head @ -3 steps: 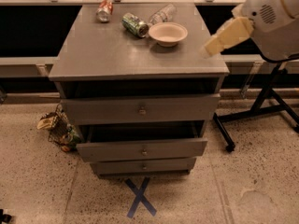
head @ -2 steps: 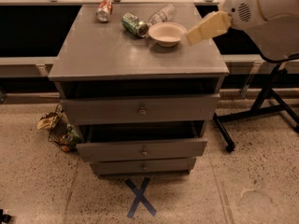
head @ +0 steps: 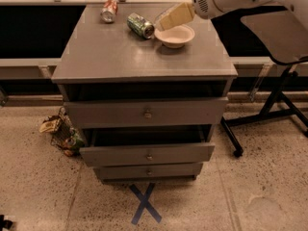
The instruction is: Place green can into paper bowl
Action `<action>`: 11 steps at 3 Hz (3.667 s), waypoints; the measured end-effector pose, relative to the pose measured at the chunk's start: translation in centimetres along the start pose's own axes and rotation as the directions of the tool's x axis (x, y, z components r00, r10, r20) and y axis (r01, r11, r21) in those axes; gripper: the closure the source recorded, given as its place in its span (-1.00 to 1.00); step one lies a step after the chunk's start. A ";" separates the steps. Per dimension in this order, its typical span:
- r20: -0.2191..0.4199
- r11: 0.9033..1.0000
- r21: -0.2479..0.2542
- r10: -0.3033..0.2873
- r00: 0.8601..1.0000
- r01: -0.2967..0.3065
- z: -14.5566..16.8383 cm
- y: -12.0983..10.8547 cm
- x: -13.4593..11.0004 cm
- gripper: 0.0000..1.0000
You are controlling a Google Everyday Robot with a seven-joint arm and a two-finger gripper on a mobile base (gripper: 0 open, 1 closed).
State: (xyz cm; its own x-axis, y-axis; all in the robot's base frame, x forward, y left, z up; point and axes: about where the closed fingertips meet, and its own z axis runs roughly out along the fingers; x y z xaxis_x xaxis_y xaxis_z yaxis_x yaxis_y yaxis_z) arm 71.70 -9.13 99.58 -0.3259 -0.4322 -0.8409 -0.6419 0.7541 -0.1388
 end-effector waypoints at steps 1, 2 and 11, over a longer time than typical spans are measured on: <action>-0.001 1.000 -0.010 0.008 1.000 -0.008 0.5 0.7 -0.2 -1.00; 0.004 1.000 0.005 0.008 1.000 -0.008 1.0 0.5 -0.1 -1.00; 0.081 0.999 -0.029 0.026 0.996 -0.023 23.8 -1.3 -2.0 -1.00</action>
Offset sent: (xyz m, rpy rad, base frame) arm 0.0128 0.0087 -0.0076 0.0067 -0.0167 -0.0346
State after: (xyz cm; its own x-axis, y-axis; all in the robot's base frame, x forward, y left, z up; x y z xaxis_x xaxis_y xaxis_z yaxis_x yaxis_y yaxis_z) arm 89.76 2.51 88.99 -0.2851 -0.3714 -0.8836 -0.6539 0.7494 -0.1041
